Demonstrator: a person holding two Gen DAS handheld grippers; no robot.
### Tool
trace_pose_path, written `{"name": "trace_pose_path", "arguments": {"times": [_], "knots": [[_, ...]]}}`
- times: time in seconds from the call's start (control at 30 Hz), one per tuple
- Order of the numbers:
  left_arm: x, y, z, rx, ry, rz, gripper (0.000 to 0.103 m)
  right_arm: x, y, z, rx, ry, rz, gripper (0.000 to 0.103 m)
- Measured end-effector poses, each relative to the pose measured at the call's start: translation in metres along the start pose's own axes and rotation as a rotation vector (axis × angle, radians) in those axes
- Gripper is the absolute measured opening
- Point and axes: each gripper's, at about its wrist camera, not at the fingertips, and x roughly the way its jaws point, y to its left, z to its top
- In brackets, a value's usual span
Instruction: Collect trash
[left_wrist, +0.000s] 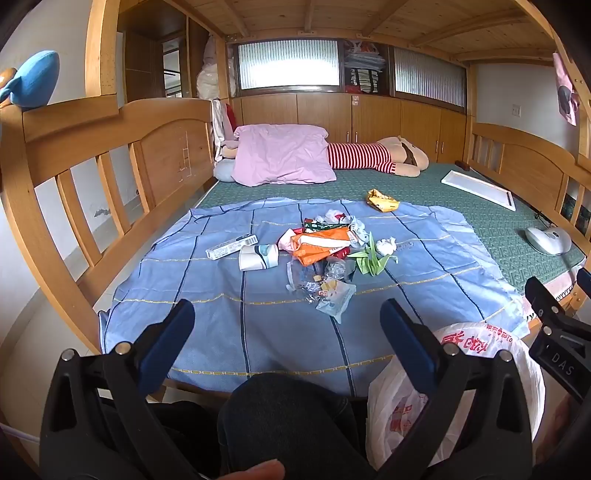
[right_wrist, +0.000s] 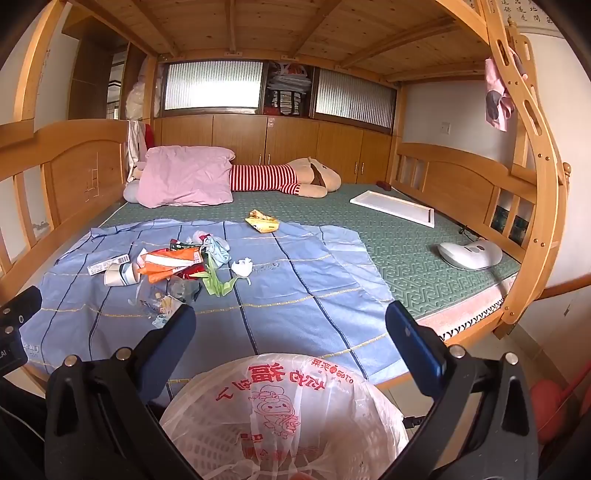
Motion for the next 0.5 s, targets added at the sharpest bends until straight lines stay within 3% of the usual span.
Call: {"name": "trace_pose_path", "arguments": {"times": [0.5], "knots": [[0.0001,-0.0002,-0.0002,-0.001,0.001,0.000,0.100,0.0021,-0.0004,-0.0014,0.002,0.014,0.003,0.100]]}}
